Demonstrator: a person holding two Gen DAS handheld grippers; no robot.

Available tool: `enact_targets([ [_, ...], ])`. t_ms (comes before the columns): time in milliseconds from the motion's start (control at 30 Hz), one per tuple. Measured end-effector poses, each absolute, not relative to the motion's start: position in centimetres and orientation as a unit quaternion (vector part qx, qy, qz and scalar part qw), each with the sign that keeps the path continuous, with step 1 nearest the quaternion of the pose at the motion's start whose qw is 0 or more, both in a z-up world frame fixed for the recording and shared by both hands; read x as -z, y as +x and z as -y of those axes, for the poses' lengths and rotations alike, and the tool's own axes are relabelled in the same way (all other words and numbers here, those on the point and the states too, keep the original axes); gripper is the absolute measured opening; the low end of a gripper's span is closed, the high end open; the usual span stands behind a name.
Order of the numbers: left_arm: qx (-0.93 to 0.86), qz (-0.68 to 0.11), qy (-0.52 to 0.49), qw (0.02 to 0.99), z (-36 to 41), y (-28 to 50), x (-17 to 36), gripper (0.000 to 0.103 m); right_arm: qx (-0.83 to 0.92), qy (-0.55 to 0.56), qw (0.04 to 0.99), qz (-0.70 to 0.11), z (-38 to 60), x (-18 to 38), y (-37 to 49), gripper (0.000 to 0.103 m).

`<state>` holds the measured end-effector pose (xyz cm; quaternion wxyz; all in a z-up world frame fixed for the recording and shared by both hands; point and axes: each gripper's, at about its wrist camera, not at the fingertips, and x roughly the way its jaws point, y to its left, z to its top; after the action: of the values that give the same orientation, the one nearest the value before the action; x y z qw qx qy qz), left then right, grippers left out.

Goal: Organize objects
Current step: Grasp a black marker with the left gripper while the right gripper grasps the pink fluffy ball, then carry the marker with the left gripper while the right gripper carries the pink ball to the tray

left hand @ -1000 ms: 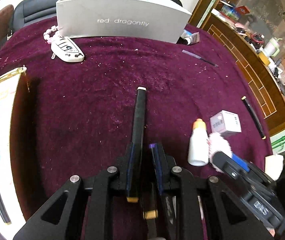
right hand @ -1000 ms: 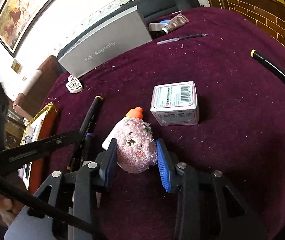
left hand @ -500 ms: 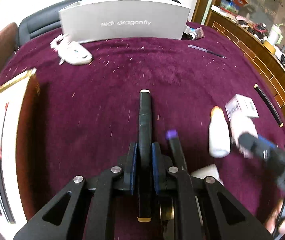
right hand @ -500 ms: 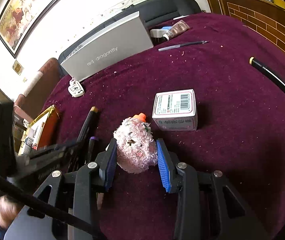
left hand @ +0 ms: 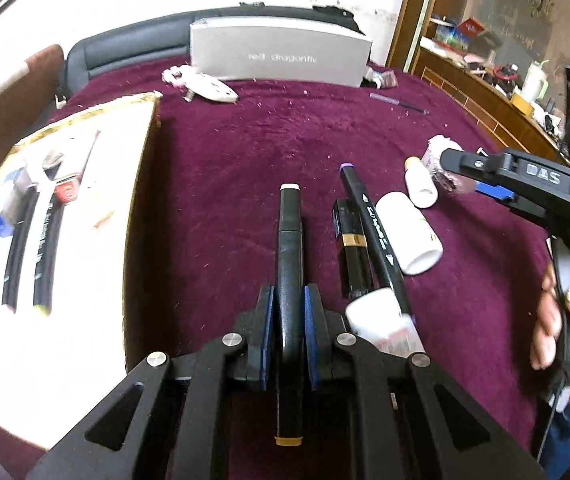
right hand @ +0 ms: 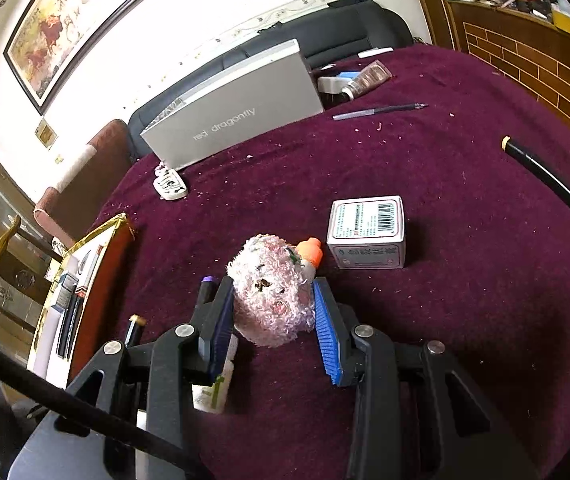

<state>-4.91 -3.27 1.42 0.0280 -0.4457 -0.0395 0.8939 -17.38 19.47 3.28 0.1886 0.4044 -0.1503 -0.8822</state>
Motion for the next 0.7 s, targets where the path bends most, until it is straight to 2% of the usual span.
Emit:
enact_targets([
  [433,-0.917,0.037,-0.396,0.01,5.0,0.3,-3.5,0.011,0.889,0.392,0.206,0.121,-16.6,-3.8,-15.3,0.035],
  [700,-0.93,0.027,-0.365,0.003,6.3,2.1,-4.6,0.011,0.88,0.388,0.248,0.117,-13.5,-5.2,-9.8,0.035],
])
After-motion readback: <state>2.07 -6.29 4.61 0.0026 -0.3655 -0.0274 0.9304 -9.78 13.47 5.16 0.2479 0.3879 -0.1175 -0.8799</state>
